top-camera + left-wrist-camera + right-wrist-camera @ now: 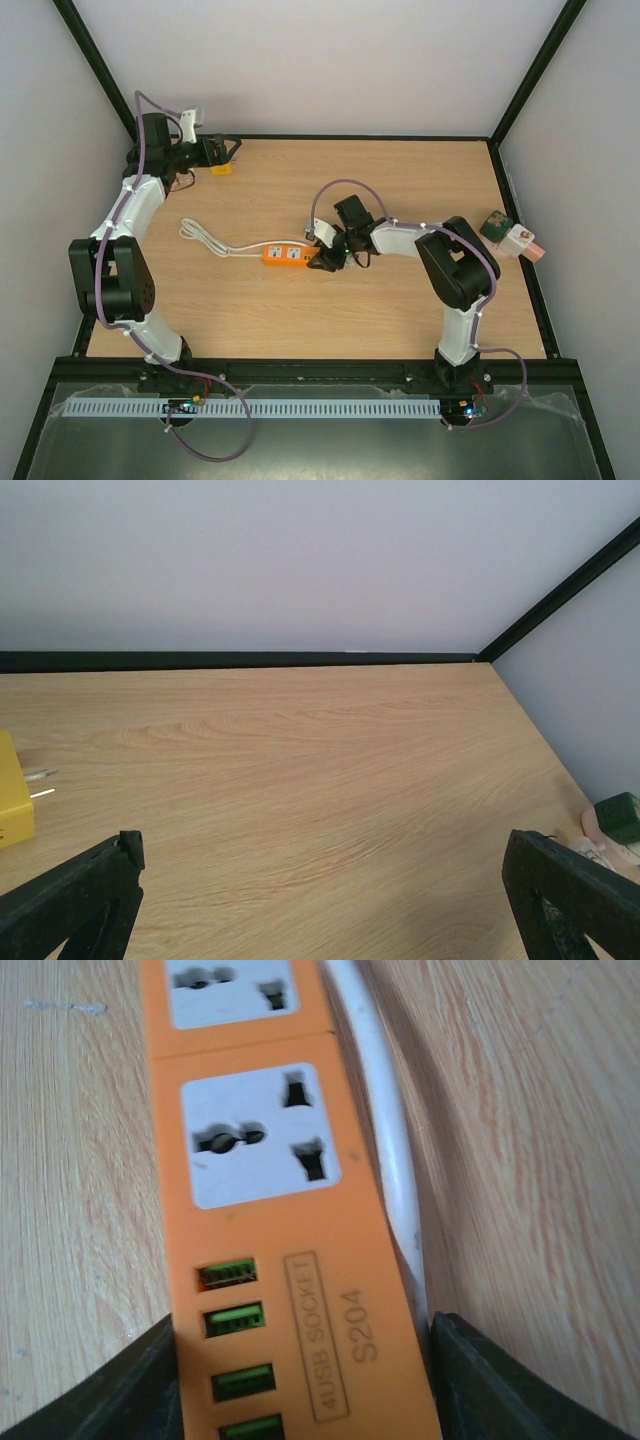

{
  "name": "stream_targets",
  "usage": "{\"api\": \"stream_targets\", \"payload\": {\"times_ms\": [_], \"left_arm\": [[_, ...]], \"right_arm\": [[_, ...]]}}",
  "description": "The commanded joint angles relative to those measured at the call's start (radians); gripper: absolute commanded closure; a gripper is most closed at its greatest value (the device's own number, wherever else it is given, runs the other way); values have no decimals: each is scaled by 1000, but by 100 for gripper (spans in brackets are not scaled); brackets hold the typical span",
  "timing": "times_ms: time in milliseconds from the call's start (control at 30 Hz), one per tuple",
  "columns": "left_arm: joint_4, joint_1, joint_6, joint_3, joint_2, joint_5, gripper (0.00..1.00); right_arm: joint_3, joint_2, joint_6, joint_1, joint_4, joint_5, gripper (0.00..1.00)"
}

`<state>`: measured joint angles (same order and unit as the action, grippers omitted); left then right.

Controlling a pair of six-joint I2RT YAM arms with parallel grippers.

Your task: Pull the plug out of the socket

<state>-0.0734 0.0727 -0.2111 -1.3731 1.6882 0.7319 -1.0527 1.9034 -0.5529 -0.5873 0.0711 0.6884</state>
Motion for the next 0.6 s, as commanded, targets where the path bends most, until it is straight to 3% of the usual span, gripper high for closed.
{"api": "stream_targets", "payload": {"times_ms": [0, 133, 267, 433, 567], "left_arm": [[14, 4, -1, 6, -30, 1, 0], [11, 6, 6, 5, -33, -5, 0], [13, 6, 2, 2, -32, -3, 0], [24, 3, -9, 1, -25, 9, 1], [24, 4, -12, 2, -23, 10, 0]], "right_arm": [[-43, -1, -11, 60, 78, 43, 54], [-123, 30, 3, 103, 136, 82, 57], [-211, 52, -87, 104, 261, -2, 55], [-229, 52, -241, 104, 398, -70, 47], [-222, 50, -252, 104, 413, -94, 48]]}}
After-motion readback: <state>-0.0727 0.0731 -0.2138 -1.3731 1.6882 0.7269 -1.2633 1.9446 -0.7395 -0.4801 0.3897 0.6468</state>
